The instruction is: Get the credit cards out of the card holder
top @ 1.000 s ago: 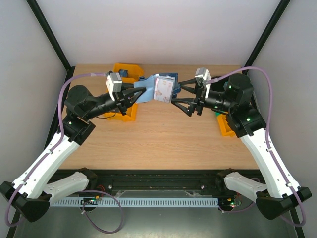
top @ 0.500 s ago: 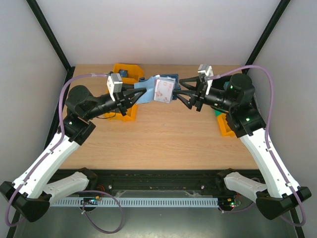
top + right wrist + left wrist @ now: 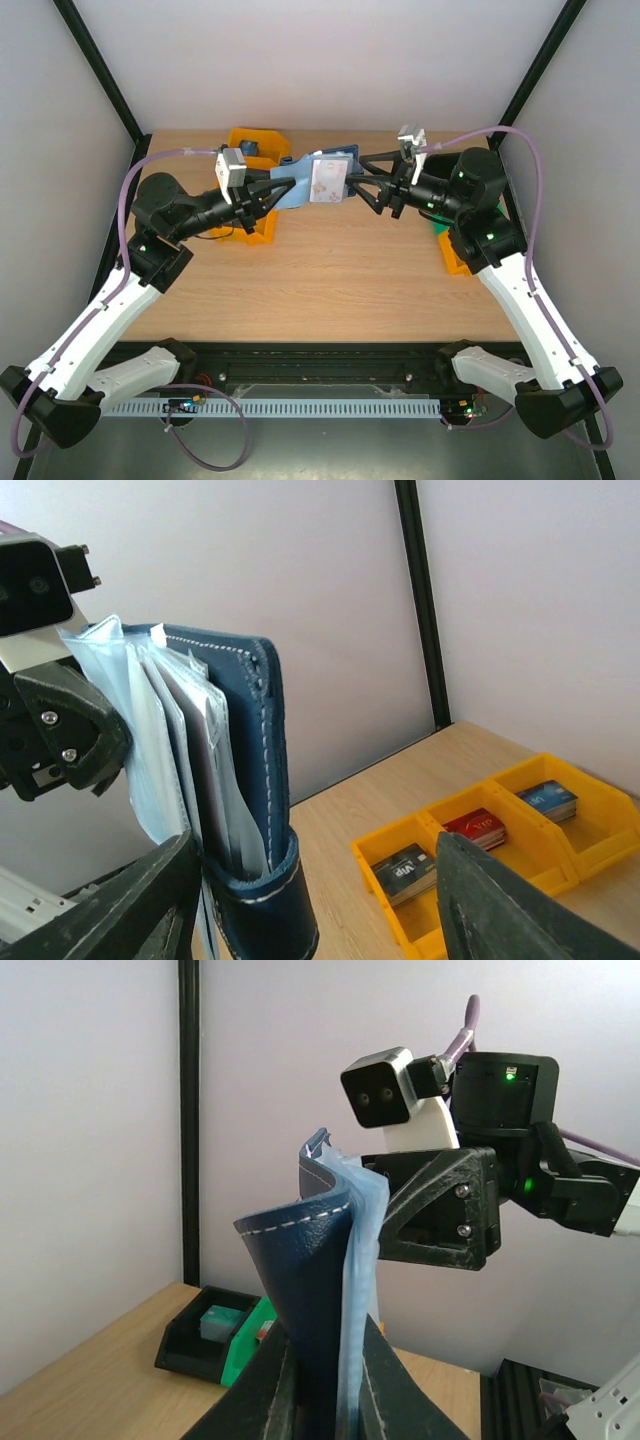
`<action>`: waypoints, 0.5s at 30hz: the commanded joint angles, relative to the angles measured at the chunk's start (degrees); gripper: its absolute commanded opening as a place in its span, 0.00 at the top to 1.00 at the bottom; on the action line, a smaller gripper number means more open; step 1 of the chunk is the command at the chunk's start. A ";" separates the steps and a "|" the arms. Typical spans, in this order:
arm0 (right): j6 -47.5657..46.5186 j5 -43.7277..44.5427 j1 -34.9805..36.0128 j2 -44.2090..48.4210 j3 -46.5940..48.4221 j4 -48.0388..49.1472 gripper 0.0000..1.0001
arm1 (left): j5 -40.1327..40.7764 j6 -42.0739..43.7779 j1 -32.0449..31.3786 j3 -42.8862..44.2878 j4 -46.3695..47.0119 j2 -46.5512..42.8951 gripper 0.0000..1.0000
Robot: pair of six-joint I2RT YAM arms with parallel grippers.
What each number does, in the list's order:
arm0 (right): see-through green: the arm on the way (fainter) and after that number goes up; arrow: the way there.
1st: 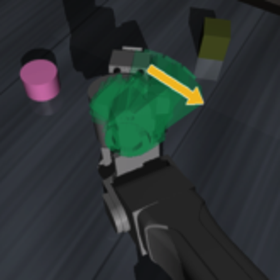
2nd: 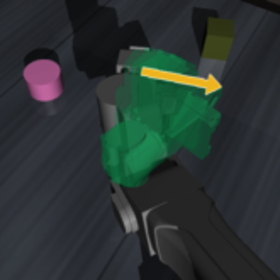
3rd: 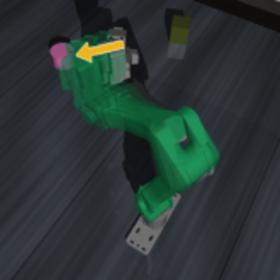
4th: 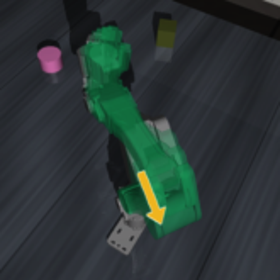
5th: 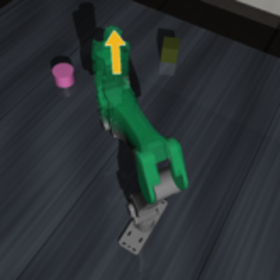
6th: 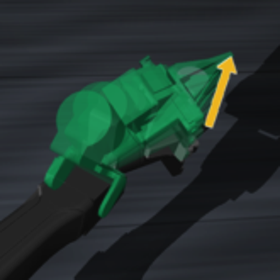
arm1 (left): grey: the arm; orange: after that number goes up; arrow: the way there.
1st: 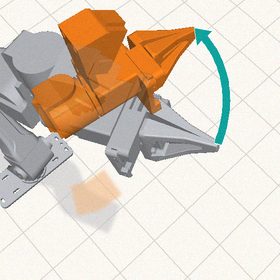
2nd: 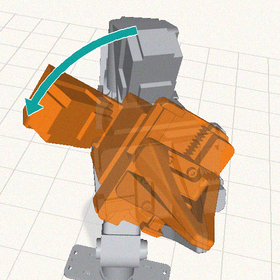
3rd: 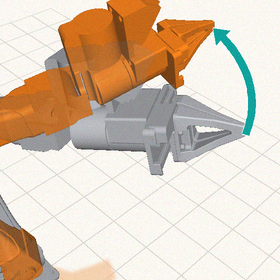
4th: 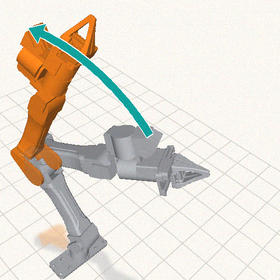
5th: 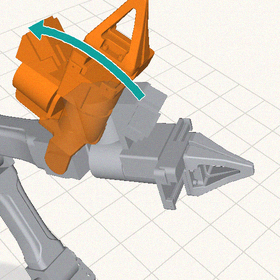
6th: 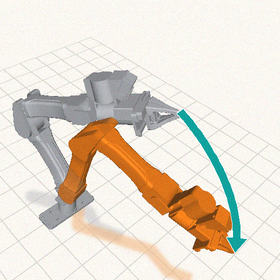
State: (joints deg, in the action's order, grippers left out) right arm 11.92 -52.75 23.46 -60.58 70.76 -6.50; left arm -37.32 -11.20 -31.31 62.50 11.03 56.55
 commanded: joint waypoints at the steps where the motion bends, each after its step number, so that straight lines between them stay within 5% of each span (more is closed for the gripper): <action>1: 5.52 -2.34 -0.02 -0.79 -1.54 7.93 0.36 | -1.09 -1.07 -0.09 -0.53 3.99 -0.74 0.98; 15: 7.06 0.50 4.08 -3.04 -1.78 11.04 0.30 | -1.15 -1.72 -0.16 -0.86 4.53 -0.60 0.98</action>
State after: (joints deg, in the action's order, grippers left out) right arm 18.52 -53.15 26.28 -62.48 68.93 1.26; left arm -36.40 -12.32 -31.16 61.84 11.77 56.55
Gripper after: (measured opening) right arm 0.696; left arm 0.079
